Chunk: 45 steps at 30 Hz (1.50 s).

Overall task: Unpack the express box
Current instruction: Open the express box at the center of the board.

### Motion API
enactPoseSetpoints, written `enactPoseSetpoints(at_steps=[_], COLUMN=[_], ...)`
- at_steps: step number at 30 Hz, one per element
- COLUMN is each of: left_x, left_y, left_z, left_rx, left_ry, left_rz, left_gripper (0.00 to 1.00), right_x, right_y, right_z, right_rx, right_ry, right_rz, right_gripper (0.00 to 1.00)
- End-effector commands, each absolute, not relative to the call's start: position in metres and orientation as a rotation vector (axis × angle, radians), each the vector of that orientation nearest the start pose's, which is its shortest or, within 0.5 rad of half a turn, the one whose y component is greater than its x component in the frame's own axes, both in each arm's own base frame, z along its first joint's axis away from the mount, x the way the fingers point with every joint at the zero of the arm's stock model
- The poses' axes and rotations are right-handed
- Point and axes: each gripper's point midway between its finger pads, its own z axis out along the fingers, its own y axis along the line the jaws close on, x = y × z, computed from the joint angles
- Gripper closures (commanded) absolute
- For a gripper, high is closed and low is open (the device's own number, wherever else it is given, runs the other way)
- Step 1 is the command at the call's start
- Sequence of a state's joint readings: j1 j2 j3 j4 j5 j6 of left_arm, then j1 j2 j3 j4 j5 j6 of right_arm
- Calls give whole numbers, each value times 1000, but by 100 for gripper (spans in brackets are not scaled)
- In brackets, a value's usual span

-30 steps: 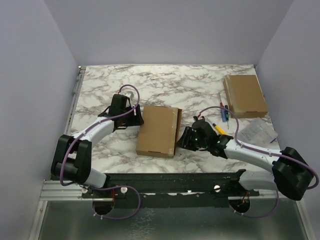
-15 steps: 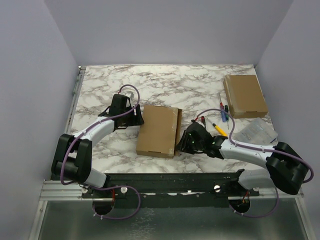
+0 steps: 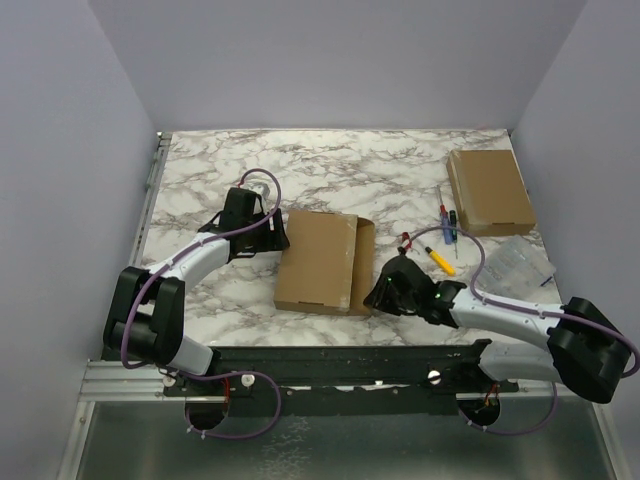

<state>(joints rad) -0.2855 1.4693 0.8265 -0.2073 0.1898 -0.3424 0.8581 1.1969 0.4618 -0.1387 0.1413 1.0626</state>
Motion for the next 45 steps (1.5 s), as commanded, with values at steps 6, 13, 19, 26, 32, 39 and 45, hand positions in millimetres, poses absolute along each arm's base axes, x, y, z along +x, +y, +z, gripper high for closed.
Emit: enactPoseSetpoints(at_steps=[6,13,19,26,32,39,45], left_x=[312,312,312,312,315,321,300], left_y=[-128,-129,-131,-135,-142,-159,-222], left_z=[42,44,45,46,67,158,252], left_rx=[46,51,57,67,124,195,228], left_ry=[2575,2572,2567,2560,2495,2219,1997], left_rz=[-396,-407,-420,-454,-507,-594,-867], left_gripper=[30,31,30,31,34,28,21], right_x=[232,294,309,296,297,305,294], right_y=[218,196,221,251,240,210,214], right_z=[96,91,82,48,49,138,186], right_rx=[101,164,41,63,73,-50,-151], right_ry=[2343,2357,2378,2419,2446,2393,2428], right_rz=[549,671,860,1127,1025,766,798], right_gripper=[38,34,33,42,89,100,100])
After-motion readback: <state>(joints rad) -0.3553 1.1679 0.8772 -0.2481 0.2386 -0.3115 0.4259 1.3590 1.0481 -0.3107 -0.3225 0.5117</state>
